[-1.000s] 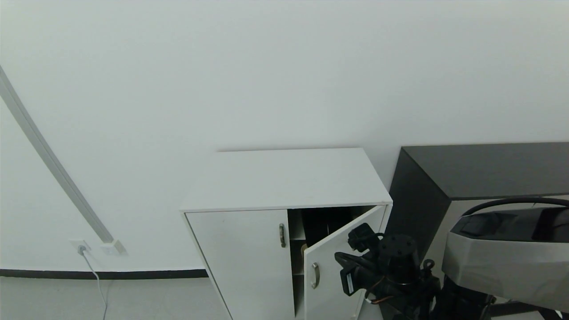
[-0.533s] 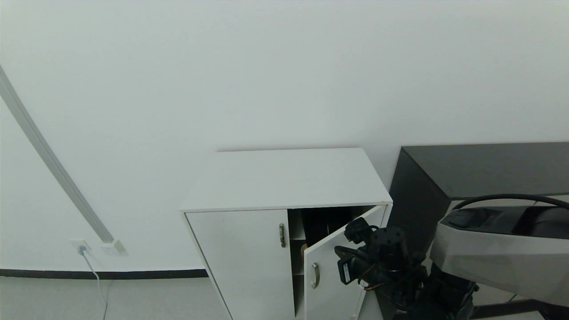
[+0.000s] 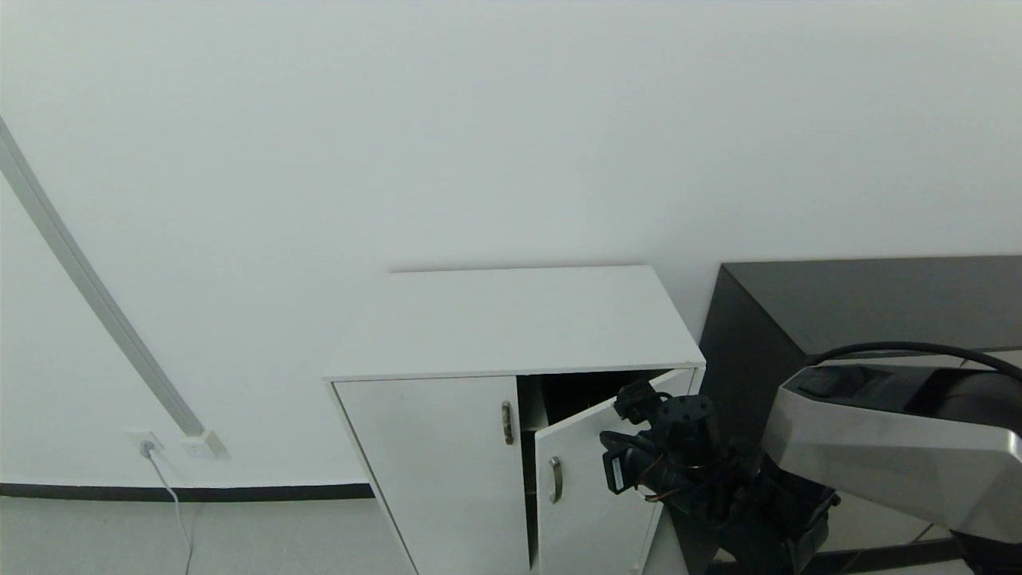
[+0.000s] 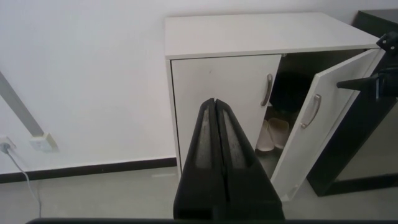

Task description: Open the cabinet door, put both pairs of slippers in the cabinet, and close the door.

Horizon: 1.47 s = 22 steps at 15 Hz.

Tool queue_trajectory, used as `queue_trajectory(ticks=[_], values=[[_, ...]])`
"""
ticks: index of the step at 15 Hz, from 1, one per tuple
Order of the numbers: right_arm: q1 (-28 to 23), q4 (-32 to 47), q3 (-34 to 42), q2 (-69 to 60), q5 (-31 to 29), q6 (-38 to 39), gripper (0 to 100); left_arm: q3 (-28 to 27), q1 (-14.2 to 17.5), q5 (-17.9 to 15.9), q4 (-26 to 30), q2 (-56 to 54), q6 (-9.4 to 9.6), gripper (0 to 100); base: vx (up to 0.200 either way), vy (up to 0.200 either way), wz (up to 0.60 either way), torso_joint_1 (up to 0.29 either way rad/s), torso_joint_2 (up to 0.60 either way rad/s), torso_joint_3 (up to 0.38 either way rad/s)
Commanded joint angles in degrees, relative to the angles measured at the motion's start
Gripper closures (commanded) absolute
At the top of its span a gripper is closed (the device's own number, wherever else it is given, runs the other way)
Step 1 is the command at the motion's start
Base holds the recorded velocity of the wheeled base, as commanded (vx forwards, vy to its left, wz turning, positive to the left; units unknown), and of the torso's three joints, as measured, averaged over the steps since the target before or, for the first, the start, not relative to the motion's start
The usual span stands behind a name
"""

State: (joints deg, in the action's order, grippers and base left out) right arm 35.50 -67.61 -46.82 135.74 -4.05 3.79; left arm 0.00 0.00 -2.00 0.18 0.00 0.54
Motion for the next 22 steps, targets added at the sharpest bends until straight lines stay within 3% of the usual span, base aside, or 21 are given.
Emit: queue_trajectory(ticks=[1, 22], values=[[0.01, 0.72, -0.64, -0.21, -0.08, -0.01, 100, 0.00, 0.00, -0.02, -0.01, 0.00, -0.01, 100, 0.000, 0.000, 0.00, 0.000, 0.00, 0.000], [-1.31, 15.49, -15.05, -0.13, -1.49, -0.01, 100, 0.00, 0.00, -0.02, -0.01, 0.00, 0.08, 100, 0.000, 0.000, 0.00, 0.000, 0.00, 0.000]])
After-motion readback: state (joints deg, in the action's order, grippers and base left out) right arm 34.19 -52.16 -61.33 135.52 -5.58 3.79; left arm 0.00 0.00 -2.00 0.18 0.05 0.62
